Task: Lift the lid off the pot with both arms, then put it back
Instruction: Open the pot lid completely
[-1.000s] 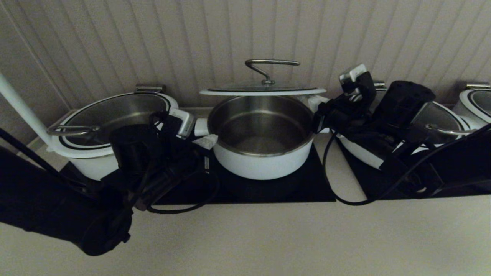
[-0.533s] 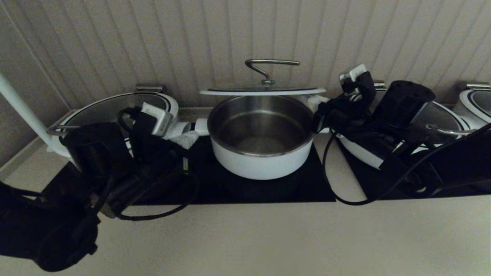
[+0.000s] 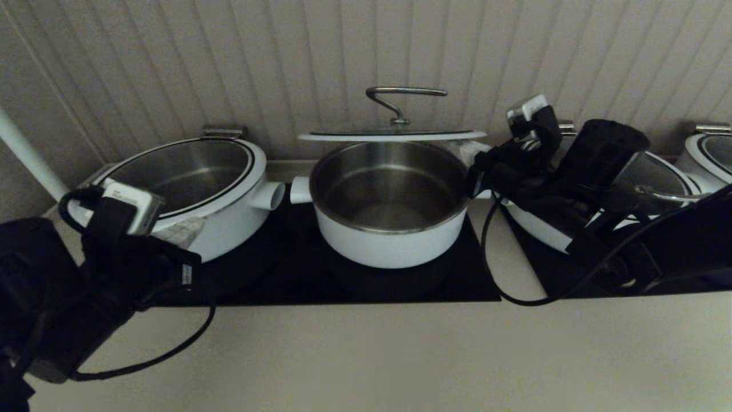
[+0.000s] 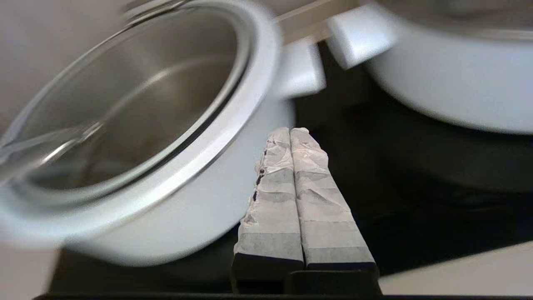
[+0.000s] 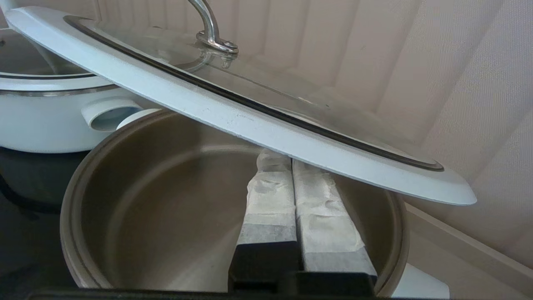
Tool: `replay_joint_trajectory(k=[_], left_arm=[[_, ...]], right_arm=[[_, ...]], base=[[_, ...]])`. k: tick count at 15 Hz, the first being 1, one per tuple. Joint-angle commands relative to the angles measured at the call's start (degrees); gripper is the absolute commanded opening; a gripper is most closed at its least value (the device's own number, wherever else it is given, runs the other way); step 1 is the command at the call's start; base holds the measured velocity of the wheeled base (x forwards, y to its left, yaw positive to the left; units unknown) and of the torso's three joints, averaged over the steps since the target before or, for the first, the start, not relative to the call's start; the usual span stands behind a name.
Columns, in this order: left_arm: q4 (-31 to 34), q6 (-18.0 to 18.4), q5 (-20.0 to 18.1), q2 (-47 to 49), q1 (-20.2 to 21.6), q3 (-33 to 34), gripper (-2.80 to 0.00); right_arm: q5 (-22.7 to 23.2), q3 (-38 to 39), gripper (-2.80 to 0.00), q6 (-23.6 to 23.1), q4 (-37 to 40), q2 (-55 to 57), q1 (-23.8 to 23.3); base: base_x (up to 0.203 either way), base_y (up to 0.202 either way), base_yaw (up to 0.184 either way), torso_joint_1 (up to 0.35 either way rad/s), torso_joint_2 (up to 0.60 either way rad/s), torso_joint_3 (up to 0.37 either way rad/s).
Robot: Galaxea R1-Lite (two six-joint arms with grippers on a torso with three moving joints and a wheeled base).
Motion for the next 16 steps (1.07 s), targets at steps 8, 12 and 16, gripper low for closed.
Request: replay_joint_trajectory(k=[8,12,16], left_arm=[[6.7,-0.2,12.5,-21.2,0.7,16.6,-2.8],[18.1,-1.8,15.9,-32.8,0.7,17.8,-2.8],[39.4,-1.3,16.1,-57.8,0.7,17.7,-2.8]], right_arm=[[0.1,0.0,-2.8,-0.1,-0.5,-0.8,0.0],[0.2,-1.0,-2.8,0.0,-0.4,-0.8,0.0],[0.2,-1.1,-2.8,0.0,-0.5,-0.8,0.0]], base=[[0.0,0.0,0.0,0.0,0.0,0.0],[0.0,0.0,0.0,0.0,0.0,0.0],[0.0,0.0,0.0,0.0,0.0,0.0]])
